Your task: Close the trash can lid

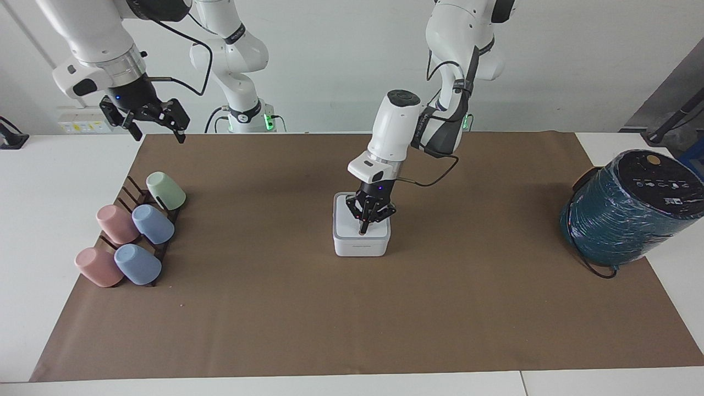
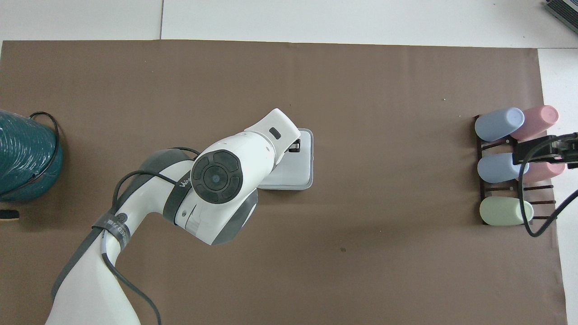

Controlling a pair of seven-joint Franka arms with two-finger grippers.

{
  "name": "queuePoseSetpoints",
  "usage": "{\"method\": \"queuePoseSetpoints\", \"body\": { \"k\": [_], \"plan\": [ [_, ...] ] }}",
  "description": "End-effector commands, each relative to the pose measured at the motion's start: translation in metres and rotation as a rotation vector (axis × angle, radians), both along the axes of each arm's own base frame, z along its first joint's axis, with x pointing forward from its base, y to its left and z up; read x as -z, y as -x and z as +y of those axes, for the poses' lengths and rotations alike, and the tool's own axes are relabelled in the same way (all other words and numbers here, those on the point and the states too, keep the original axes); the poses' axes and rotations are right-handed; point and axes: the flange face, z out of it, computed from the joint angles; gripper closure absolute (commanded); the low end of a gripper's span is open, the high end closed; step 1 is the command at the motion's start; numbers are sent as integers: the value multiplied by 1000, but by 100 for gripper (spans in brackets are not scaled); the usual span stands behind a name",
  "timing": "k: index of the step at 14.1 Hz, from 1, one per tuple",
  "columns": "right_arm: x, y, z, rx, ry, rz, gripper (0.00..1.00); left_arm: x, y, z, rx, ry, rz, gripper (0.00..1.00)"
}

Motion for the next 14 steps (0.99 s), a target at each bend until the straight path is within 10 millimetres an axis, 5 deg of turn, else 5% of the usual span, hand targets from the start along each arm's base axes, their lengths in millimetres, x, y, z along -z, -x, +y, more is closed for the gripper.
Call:
{"method": "queuePoseSetpoints", "body": {
  "k": [1,7,13,14],
  "plan": [
    [-3,5,-2,-22,-8,9,0,10,-1,-6,-29,-13,35,100],
    [-4,5,-2,-22,-8,7,0,-58,22,37,-51,-121,169,100],
    [-3,4,-1,-23,-9,8,0,-70,26,153,-19,-231,275,100],
    [-3,4,-1,-24,-9,8,0,-73,27,168,-19,-236,278,82]
  ]
}}
